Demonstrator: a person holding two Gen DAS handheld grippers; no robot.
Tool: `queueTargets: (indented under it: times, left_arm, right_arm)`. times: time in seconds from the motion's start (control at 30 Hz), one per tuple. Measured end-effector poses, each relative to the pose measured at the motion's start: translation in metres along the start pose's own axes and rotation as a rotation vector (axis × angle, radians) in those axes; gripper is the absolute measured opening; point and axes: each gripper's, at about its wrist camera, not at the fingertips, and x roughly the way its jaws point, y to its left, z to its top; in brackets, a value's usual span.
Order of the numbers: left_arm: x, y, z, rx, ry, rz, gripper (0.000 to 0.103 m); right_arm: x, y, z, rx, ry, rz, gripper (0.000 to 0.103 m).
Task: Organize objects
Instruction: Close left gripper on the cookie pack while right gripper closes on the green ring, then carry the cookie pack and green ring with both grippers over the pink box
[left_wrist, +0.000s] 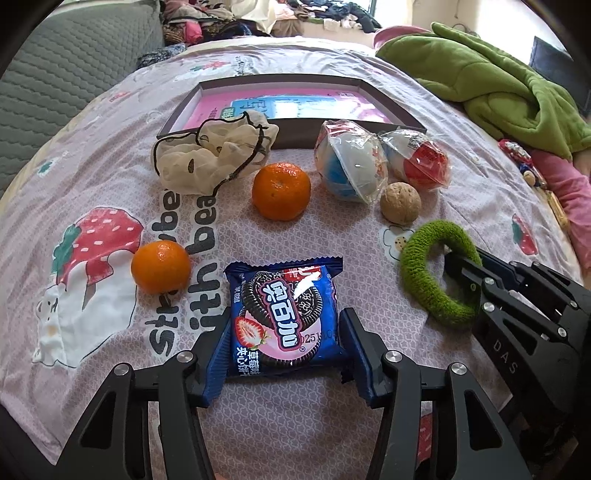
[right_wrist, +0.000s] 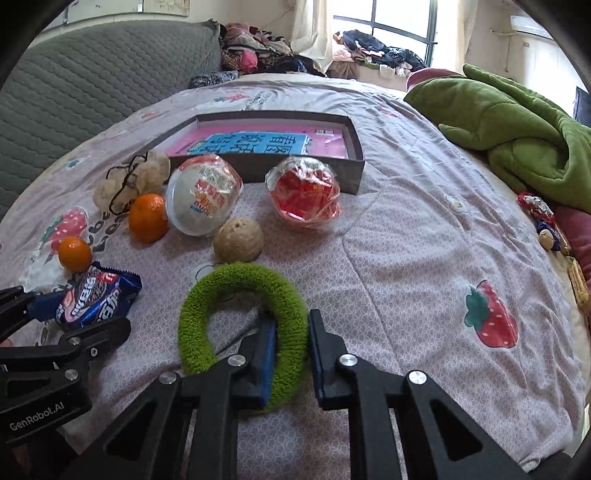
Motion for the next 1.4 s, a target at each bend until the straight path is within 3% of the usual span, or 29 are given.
queueTargets:
  times: [0.33,0.8,1.4]
  left_arm:
    - [-0.012,0.002,-0.002,-0.003,-0.016,-0.005,0.057]
    - [-0.037,0.003,0.007,0.002,-0.103,0.01,0.057]
    - [-0.044,0.016,0.053,-0.033,-0.19,0.033,0.057]
  right_arm:
    - [-0.018,-0.003,0.003,0.015,-0.063,0.016,0.016]
    - [-0.04,0.004,0.015,0.007,-0.13,0.045,0.016]
    - [-0.036,0.01,0.055,-0.012,-0.174,0.058,0.016]
